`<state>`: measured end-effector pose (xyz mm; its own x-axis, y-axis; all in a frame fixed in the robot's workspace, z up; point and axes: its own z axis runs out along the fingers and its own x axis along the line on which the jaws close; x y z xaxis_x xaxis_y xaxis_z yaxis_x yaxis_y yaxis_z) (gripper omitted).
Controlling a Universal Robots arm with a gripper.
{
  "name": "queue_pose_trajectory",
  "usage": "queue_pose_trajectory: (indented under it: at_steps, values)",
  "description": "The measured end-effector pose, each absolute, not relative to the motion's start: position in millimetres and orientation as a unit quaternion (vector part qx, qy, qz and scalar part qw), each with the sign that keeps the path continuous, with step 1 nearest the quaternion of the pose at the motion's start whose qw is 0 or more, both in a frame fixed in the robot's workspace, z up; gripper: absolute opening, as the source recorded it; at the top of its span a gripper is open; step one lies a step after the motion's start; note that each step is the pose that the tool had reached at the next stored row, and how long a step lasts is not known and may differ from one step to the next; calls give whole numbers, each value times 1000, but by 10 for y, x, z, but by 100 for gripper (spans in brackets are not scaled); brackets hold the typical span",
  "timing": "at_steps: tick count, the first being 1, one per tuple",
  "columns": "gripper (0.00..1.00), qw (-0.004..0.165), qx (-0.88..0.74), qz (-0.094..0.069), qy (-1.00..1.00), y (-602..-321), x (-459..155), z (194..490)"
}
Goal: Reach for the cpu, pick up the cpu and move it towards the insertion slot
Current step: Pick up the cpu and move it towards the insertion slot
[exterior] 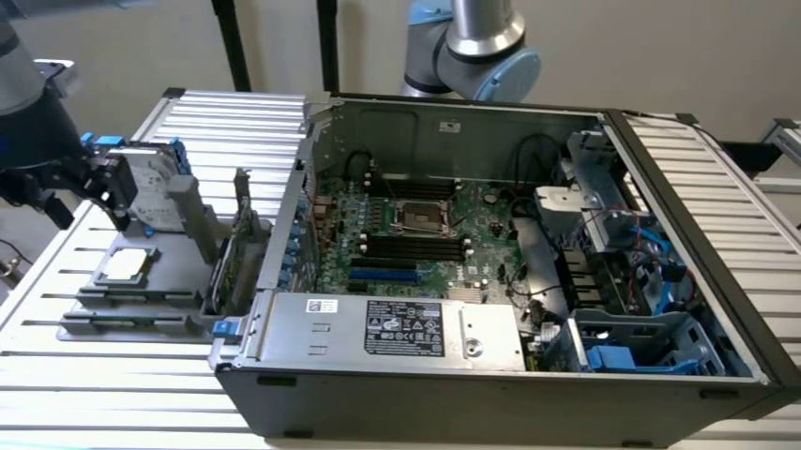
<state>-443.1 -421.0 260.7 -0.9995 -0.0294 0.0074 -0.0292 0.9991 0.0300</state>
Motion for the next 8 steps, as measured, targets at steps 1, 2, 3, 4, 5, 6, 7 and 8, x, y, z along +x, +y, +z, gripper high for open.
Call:
queue_pose_trajectory:
  at_steps: [1, 2, 3, 4, 5, 6, 7, 8]
  values:
    - [71, 4, 15, -15, -1000, -4214, -4426, 2589]
    - [71, 4, 15, -15, -1000, -4218, -4421, 2570]
    - [71, 4, 15, -15, -1000, -4221, -4418, 2553]
    - [71, 4, 14, -15, -1000, -4223, -4418, 2533]
    - [71, 4, 14, -15, -1000, -4225, -4418, 2515]
    - [71, 4, 14, -15, -1000, -4226, -4417, 2499]
    - [71, 4, 14, -15, -1000, -4228, -4417, 2481]
    - [71, 4, 13, -15, -1000, -4229, -4417, 2461]
